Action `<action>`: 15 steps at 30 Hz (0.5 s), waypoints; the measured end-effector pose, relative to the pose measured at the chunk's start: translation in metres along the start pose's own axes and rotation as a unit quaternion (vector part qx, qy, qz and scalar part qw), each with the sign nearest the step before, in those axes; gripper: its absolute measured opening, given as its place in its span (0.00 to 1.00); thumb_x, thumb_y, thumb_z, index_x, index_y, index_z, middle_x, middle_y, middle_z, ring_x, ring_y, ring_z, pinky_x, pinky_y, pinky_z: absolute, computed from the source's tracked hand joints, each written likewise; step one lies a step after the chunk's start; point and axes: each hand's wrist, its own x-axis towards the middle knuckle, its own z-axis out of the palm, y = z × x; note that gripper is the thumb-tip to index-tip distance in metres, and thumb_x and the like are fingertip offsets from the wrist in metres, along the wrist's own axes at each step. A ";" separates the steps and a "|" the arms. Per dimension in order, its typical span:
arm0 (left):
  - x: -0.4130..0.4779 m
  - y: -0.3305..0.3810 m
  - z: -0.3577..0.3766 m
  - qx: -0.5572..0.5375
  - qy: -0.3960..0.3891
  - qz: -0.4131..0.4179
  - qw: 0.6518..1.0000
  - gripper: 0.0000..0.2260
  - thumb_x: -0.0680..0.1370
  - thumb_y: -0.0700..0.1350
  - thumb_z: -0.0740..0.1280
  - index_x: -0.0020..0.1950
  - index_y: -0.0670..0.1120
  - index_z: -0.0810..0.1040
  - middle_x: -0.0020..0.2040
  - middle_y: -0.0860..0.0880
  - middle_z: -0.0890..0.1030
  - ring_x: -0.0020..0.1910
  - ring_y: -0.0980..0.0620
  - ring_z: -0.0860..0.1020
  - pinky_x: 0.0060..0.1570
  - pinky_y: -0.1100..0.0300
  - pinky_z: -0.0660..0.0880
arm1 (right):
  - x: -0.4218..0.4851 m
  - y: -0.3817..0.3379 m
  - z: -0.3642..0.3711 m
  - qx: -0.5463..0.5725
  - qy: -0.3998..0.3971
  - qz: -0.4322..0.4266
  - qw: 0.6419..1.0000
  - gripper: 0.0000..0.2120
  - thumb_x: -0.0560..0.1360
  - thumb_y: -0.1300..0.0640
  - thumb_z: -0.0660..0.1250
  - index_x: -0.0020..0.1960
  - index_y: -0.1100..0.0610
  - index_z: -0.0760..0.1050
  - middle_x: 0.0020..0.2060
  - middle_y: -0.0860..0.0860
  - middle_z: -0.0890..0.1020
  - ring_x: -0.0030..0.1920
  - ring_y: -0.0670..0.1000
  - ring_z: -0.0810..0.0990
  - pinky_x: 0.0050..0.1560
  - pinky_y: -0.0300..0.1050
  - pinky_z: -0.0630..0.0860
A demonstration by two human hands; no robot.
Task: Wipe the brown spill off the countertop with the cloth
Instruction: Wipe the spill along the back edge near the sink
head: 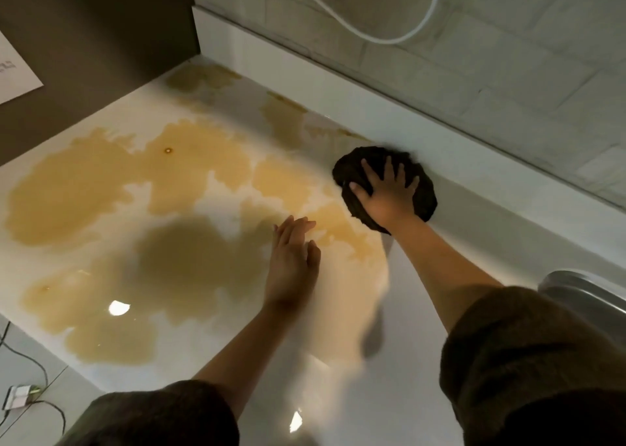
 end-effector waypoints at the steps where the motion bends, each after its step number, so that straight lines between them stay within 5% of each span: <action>1: 0.000 -0.001 0.000 0.002 -0.003 -0.001 1.000 0.15 0.76 0.37 0.58 0.62 0.43 0.72 0.62 0.44 0.74 0.70 0.47 0.63 0.72 0.58 0.48 | -0.013 0.003 0.002 -0.006 0.008 -0.029 1.000 0.33 0.76 0.30 0.42 0.77 0.40 0.47 0.78 0.57 0.50 0.76 0.63 0.47 0.72 0.69 0.44; 5: -0.001 -0.003 0.000 0.006 -0.011 -0.004 1.000 0.15 0.77 0.42 0.56 0.63 0.45 0.72 0.64 0.47 0.74 0.70 0.50 0.62 0.71 0.63 0.47 | -0.052 0.027 0.009 -0.029 0.020 -0.083 0.996 0.34 0.73 0.29 0.38 0.76 0.37 0.47 0.78 0.54 0.52 0.77 0.61 0.49 0.72 0.69 0.46; 15: 0.002 -0.004 0.003 -0.007 -0.003 -0.009 1.000 0.16 0.75 0.39 0.56 0.60 0.41 0.74 0.61 0.44 0.76 0.70 0.46 0.65 0.71 0.68 0.43 | -0.015 0.021 0.000 0.001 -0.024 0.104 0.994 0.35 0.74 0.28 0.39 0.77 0.41 0.42 0.78 0.57 0.46 0.76 0.67 0.44 0.68 0.76 0.44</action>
